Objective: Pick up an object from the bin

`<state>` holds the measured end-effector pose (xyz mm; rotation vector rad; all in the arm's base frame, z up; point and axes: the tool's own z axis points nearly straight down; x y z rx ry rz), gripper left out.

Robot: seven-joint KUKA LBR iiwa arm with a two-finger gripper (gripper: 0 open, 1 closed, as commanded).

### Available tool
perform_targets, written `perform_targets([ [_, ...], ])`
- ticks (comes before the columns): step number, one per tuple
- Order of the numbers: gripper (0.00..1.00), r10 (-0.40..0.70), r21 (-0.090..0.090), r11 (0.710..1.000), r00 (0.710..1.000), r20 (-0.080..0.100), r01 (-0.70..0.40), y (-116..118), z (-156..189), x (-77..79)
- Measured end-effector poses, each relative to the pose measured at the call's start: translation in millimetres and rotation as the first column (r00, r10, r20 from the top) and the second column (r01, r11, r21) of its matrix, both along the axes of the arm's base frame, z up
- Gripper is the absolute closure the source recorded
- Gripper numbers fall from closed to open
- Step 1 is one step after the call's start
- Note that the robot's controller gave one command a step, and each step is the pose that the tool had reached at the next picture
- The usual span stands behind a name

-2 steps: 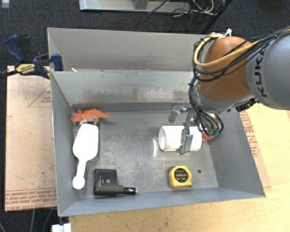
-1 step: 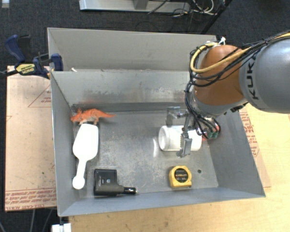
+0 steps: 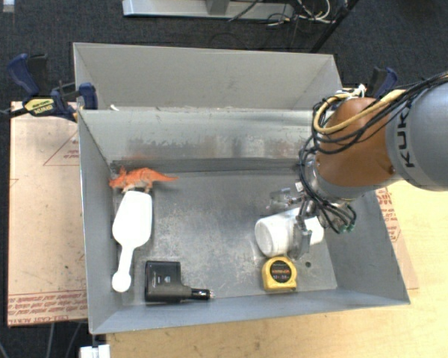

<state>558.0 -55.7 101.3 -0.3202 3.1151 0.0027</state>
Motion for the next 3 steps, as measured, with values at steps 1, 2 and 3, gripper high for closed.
perform_targets([
  [1,1.00,0.000,0.000,1.000,1.000,0.000,0.000,0.0,0.0,0.0],
  [2,1.00,0.005,0.001,1.000,1.000,-0.004,-0.005,-2.7,36.5,3.9],
  [3,1.00,0.022,0.001,1.000,1.000,-0.003,-0.022,-2.8,87.2,-1.3],
])
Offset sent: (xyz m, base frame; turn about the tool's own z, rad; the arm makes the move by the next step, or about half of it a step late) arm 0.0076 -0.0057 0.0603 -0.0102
